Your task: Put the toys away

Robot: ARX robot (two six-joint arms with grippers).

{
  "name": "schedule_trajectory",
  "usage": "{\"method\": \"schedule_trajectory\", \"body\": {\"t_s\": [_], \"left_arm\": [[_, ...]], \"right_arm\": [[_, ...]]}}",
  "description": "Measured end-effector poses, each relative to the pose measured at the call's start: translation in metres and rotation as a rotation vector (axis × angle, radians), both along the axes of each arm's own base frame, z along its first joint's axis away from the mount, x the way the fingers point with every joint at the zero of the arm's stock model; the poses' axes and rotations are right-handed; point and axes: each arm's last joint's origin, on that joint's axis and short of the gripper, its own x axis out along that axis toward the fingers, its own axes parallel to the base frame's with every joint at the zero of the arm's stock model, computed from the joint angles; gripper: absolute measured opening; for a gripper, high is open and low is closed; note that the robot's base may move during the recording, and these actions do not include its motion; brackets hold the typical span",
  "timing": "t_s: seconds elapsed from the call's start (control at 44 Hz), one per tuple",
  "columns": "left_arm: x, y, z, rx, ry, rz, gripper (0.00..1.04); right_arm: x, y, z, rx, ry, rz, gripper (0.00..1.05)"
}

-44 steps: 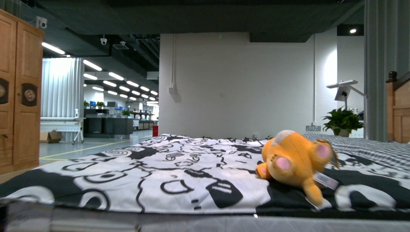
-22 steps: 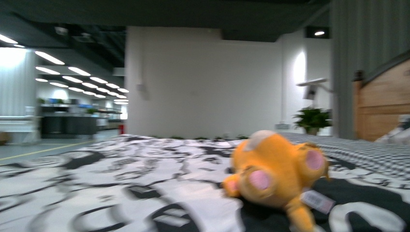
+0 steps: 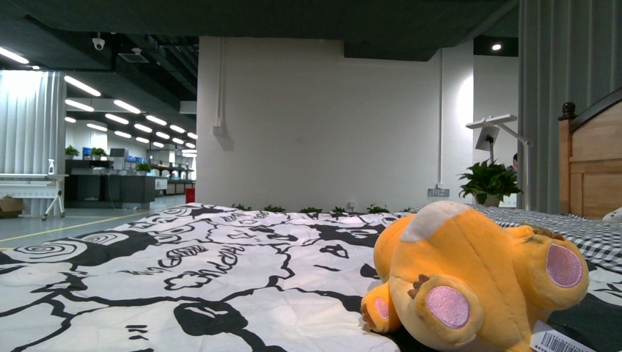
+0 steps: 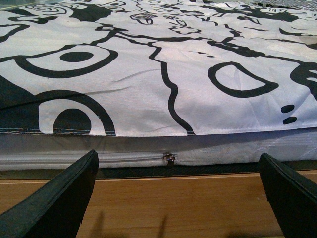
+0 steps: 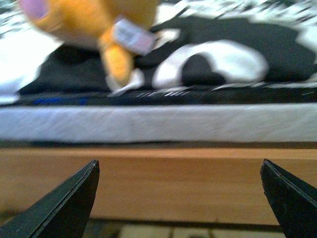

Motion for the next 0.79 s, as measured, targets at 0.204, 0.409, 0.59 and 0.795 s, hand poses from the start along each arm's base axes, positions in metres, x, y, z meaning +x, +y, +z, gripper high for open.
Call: {"method": "schedule_trajectory", "body": {"t_s": [0.204,0.409,0.59,0.795], "left_arm": [[0.000,0.000,0.000,0.000,0.000,-0.001,0.98],[0.000,0.000,0.000,0.000,0.000,-0.001,0.98],[0.000,0.000,0.000,0.000,0.000,0.000,0.98],[0.000,0.000,0.000,0.000,0.000,0.000,0.98]], "right_arm": [[0.018,-0.009,0.039,0.086,-0.013,0.228,0.98],[0.049,-0.002,0.087,0.075,-0.108,0.203,0.98],[0.089,0.026,0.140,0.067,-0.191,0.212,0.98],[0.135,0.073,0.175,-0.006,-0.223,0.224,0.98]]}}
